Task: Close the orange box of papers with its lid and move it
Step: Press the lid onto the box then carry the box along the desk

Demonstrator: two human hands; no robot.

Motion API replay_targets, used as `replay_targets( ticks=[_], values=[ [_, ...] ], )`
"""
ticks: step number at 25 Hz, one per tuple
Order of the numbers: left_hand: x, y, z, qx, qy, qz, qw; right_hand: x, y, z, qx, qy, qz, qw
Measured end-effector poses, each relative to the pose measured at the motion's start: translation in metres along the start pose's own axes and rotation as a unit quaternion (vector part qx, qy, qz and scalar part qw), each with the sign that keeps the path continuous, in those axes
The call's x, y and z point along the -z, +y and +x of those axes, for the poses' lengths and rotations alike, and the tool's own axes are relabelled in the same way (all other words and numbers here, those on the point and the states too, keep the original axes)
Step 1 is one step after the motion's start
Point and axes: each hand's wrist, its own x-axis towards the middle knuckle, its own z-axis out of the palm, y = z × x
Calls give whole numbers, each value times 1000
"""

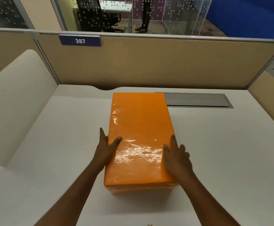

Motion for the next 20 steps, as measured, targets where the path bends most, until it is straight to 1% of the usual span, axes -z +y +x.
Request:
replay_targets(
  ticks=[2, 4, 5, 8, 10, 12, 15, 17, 20],
  values=[
    [3, 5, 11, 3, 16, 11, 1000, 8, -8, 9, 7, 30, 2, 1000],
    [5, 15, 26, -35, 26, 17, 999, 17, -16, 30, 48, 61, 22, 997],
    [5, 22, 35, -65, 28, 37, 997, 20, -20, 45, 73, 66, 25, 995],
    [1, 45, 67, -127, 40, 133, 982, 26, -35, 92, 134, 46, 32, 989],
    [0, 59, 91, -132, 36, 176, 975, 28, -43, 123, 158, 17, 48, 986],
    [1, 68, 112, -113, 11, 198, 974, 31, -49, 152, 173, -10, 48, 984],
    [6, 73, 133, -85, -22, 152, 985, 36, -59, 182, 194, -25, 63, 979],
    [7, 72, 141, -85, -14, 117, 989, 35, -66, 195, 197, -20, 89, 976],
    [1, 66, 144, -91, 7, 71, 993, 21, -72, 200, 175, -3, 102, 979]
  ],
)
